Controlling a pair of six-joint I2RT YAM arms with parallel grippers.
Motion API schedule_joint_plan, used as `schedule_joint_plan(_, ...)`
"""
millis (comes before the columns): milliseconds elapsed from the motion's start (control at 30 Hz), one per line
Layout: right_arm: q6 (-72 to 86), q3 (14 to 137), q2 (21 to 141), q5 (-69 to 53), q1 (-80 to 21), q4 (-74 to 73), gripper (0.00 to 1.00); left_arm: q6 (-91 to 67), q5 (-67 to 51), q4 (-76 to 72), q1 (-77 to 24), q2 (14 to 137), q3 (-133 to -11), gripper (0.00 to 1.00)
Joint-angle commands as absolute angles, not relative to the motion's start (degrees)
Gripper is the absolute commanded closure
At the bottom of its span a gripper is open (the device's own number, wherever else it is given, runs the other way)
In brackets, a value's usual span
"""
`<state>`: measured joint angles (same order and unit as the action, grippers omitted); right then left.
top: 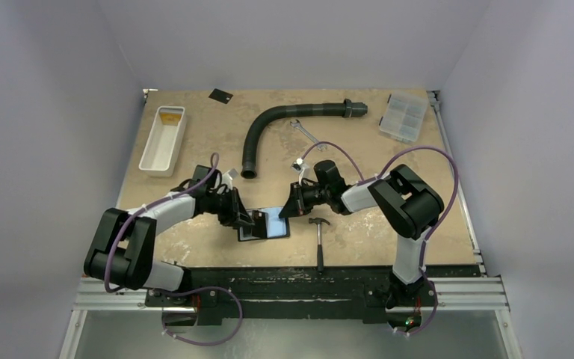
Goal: Put the credit cards into the card holder
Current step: Insert the credit card into the card holder.
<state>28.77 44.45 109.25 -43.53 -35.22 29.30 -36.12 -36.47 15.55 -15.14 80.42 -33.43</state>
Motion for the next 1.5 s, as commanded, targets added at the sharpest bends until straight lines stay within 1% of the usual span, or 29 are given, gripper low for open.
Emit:
schedule_joint_plan(0,26.28,45.10,110.48,-42.24,-35.09,27.94,0.96,-33.36,-37.89,12.24,-15.21,82.38,-34.78,1.00)
schedule_joint_plan(300,26.02,45.53,111.00,-42.56,-35.10,27.86,0.96,-29.97,-37.92,12.35,-14.99,86.92,-37.18,1.00)
schedule_joint_plan(633,25.95,45.85,111.62,-42.88,-35.15,27.86,0.96,-34.06,-35.35,7.66,-13.25,84.72,-34.89,1.00)
schedule_joint_plan(967,26.02,45.85,111.84,-42.95,-35.08,28.02,0.97,-40.07,-38.75,1.36,-13.32,83.29,-29.95,1.00)
schedule_joint_plan(1100,26.96,45.43,111.19,-43.26,-35.11,28.96,0.96,-39.77,-38.60,2.73,-13.78,82.74,-29.04,1.00)
schedule_joint_plan(1133,27.36,45.32,110.88,-43.47,-35.08,29.12,0.96,-39.46,-37.86,3.69,-14.24,82.27,-29.36,0.98)
schedule_joint_plan(1233,28.45,44.80,109.17,-43.35,-35.12,29.11,0.93,-40.06,-34.78,4.66,-16.53,80.55,-30.64,0.87)
schedule_joint_plan(1300,28.73,44.65,107.79,-42.81,-35.11,28.35,0.92,-39.43,-31.81,5.87,-18.85,80.33,-32.58,0.82)
schedule_joint_plan(1467,27.88,44.58,104.17,-40.61,-35.07,24.44,0.91,-39.82,-28.07,5.94,-23.62,83.14,-34.69,0.75)
